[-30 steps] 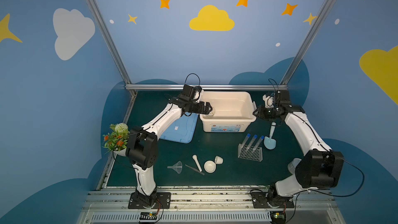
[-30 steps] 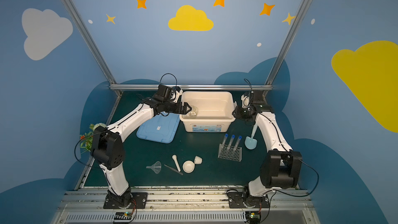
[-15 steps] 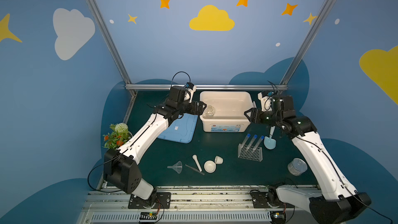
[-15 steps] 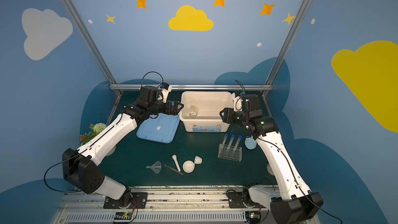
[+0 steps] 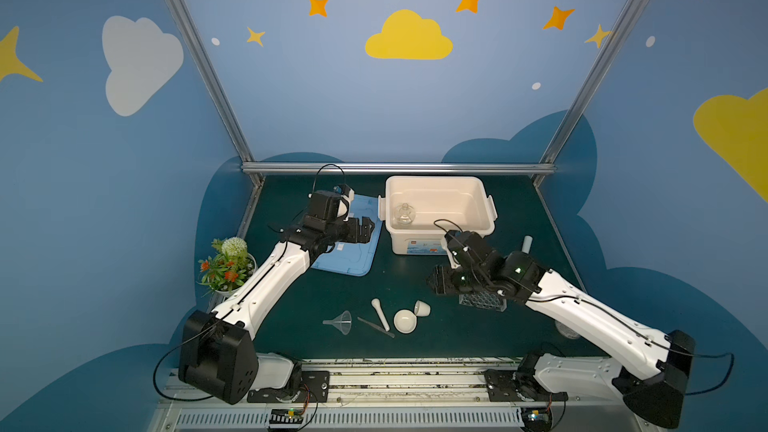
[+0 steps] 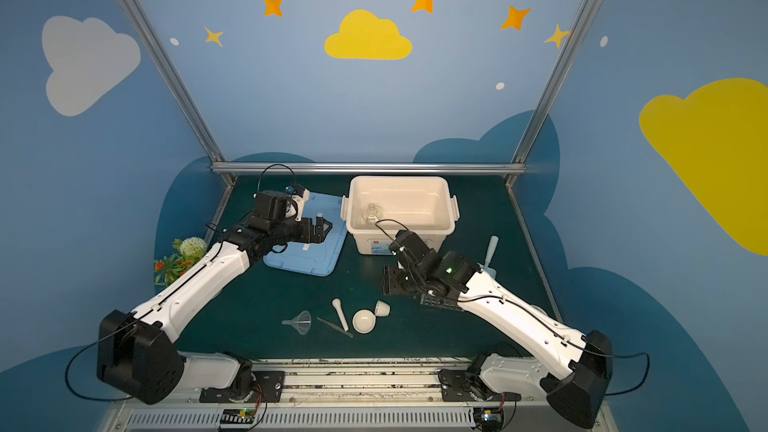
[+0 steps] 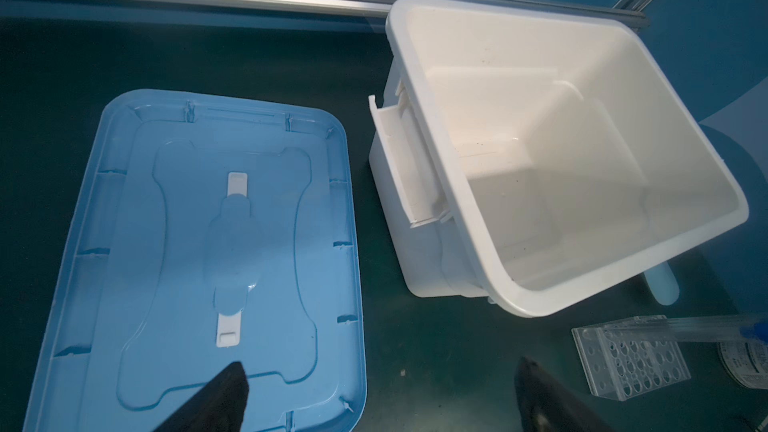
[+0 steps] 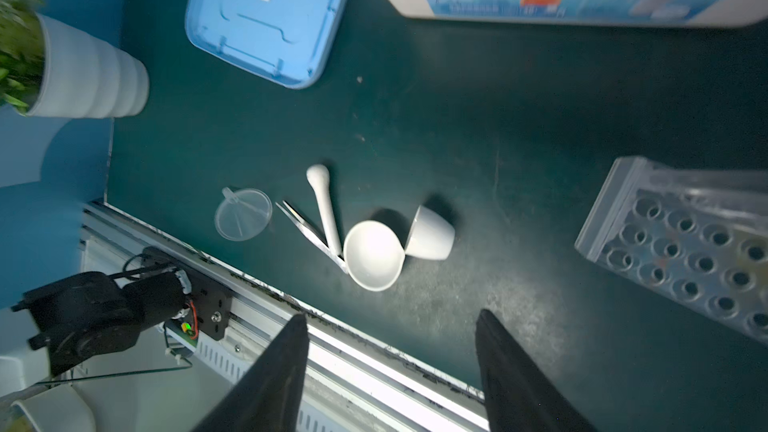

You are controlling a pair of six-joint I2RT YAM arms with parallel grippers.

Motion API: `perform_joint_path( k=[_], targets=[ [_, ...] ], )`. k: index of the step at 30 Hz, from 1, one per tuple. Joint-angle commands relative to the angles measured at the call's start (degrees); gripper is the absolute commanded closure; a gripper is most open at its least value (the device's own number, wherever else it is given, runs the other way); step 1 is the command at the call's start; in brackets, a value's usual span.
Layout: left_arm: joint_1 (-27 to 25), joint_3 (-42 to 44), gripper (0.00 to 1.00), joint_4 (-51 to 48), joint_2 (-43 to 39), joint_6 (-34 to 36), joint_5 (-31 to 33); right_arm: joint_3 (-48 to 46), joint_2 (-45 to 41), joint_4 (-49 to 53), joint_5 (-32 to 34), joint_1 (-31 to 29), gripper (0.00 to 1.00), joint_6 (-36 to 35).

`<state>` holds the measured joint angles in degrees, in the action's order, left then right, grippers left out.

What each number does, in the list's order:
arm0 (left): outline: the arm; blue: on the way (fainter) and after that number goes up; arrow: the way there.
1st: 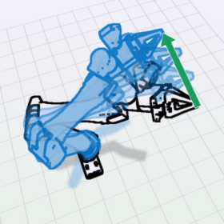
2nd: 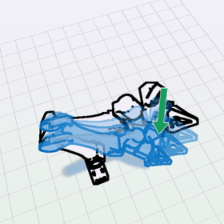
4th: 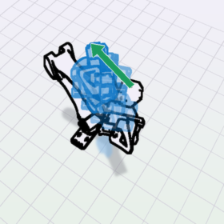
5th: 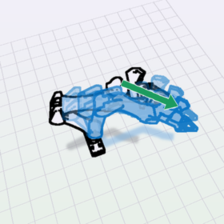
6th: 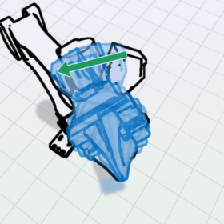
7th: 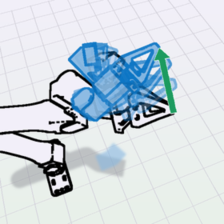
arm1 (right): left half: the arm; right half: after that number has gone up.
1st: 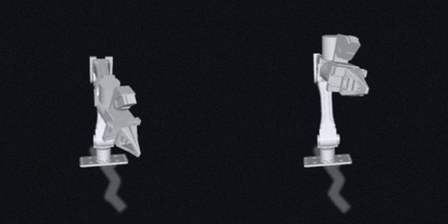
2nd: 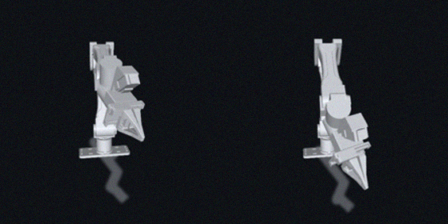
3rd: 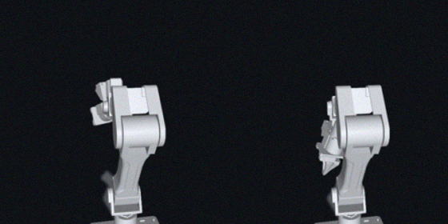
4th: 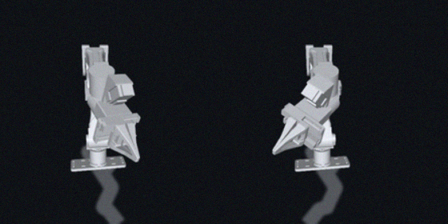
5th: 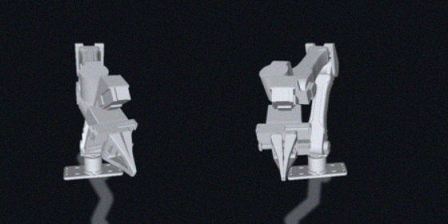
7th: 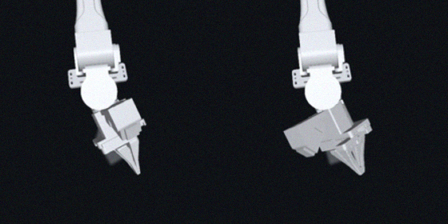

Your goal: Organize the chemistry lab equipment

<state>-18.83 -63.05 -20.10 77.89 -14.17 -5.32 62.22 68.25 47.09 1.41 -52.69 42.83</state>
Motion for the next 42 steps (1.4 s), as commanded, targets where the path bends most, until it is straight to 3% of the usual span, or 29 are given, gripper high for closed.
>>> perform_joint_path(
  k=[1, 6, 16, 42],
  targets=[
    [0.59, 1.44, 0.0, 0.85, -1.65, -0.41, 0.64, -4.84, 1.06, -0.52, 1.74, -2.36, 0.36, 9.35],
    [0.9, 3.42, 0.0, 0.97, -2.87, -0.52, 1.0, -8.71, 5.28, -5.33, 1.13, -3.71, 0.36, 13.13],
    [1.09, 6.18, 0.0, 1.02, -4.06, -1.0, 0.74, -0.96, 22.37, -2.65, -6.16, -3.54, 0.36, 12.27],
    [1.26, 8.58, 0.0, -0.12, -6.21, -1.0, 2.42, -3.16, 29.9, -9.24, -8.04, 1.55, 0.49, 9.19]
  ],
)
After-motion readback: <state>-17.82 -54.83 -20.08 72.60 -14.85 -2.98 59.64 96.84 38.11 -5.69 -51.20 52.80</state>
